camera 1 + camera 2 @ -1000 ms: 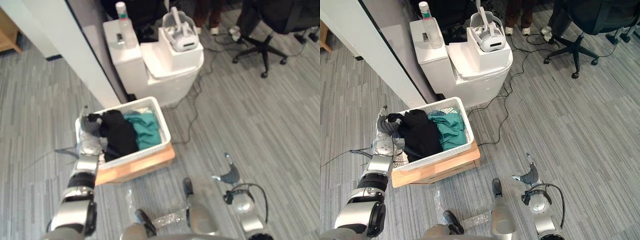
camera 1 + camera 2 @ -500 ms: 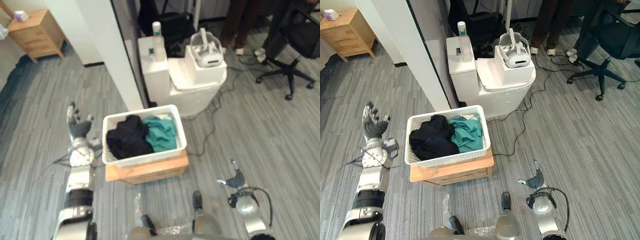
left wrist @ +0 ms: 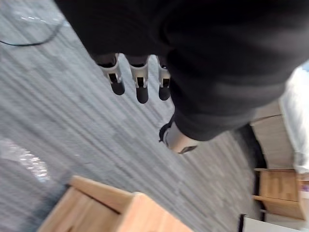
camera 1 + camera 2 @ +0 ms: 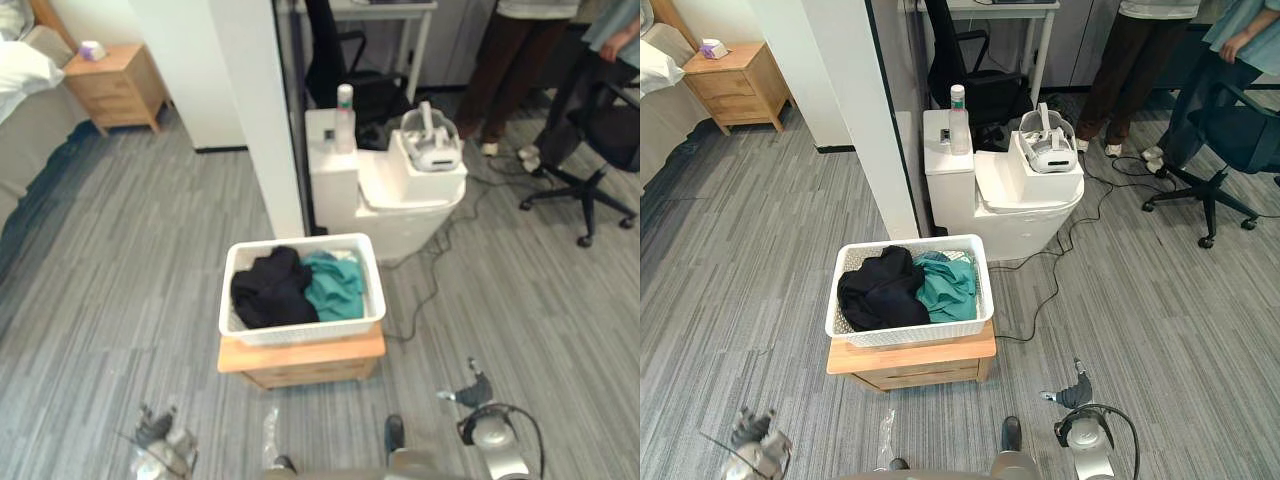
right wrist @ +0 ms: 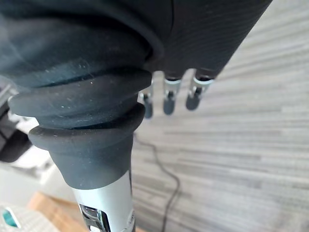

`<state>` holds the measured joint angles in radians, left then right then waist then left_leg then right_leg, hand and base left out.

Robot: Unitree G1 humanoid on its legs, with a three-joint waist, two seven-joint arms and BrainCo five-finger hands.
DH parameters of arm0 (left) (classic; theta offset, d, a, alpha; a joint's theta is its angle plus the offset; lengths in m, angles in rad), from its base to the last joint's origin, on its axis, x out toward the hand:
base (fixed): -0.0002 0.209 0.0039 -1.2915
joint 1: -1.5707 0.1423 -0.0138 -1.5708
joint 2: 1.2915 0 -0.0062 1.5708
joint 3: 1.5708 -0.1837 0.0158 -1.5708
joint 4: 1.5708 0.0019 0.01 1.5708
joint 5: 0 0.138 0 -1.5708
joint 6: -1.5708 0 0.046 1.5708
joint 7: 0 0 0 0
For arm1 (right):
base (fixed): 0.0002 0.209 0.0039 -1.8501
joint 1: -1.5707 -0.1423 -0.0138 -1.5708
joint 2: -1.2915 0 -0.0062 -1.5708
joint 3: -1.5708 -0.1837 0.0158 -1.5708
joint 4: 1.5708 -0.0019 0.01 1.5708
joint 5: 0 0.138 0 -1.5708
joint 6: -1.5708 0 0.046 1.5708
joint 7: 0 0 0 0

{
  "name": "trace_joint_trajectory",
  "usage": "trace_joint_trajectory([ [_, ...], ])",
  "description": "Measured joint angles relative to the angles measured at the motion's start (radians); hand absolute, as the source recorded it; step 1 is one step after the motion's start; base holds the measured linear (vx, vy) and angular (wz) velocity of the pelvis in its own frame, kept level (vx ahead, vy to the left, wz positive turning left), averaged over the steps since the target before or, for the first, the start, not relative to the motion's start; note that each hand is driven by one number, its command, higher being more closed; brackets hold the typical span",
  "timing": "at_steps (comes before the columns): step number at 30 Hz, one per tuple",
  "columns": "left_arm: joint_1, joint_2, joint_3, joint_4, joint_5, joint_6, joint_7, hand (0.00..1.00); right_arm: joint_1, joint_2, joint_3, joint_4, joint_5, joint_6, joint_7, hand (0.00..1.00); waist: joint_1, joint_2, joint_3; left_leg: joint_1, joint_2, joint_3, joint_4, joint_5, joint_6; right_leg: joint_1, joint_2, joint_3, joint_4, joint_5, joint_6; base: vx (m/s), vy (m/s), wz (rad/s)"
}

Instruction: Tidy the bed and pick cloth on bed and put in laundry

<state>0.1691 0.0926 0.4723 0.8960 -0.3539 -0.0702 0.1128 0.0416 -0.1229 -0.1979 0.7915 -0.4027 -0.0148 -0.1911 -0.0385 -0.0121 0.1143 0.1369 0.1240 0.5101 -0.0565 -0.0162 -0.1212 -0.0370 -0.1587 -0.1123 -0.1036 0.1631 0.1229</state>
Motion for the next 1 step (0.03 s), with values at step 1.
trace_joint_trajectory([
  [1,0.000,-0.006,-0.003,0.016,0.007,0.003,-0.009,0.00,-0.004,0.000,-0.005,0.024,0.009,0.000,0.000,0.00,0.000,0.000,0.000,0.003,0.000,0.006,-0.002,0.000,0.000,-0.001,0.000,0.004,0.000,0.000,0.000,-0.01,-0.013,-0.12],
])
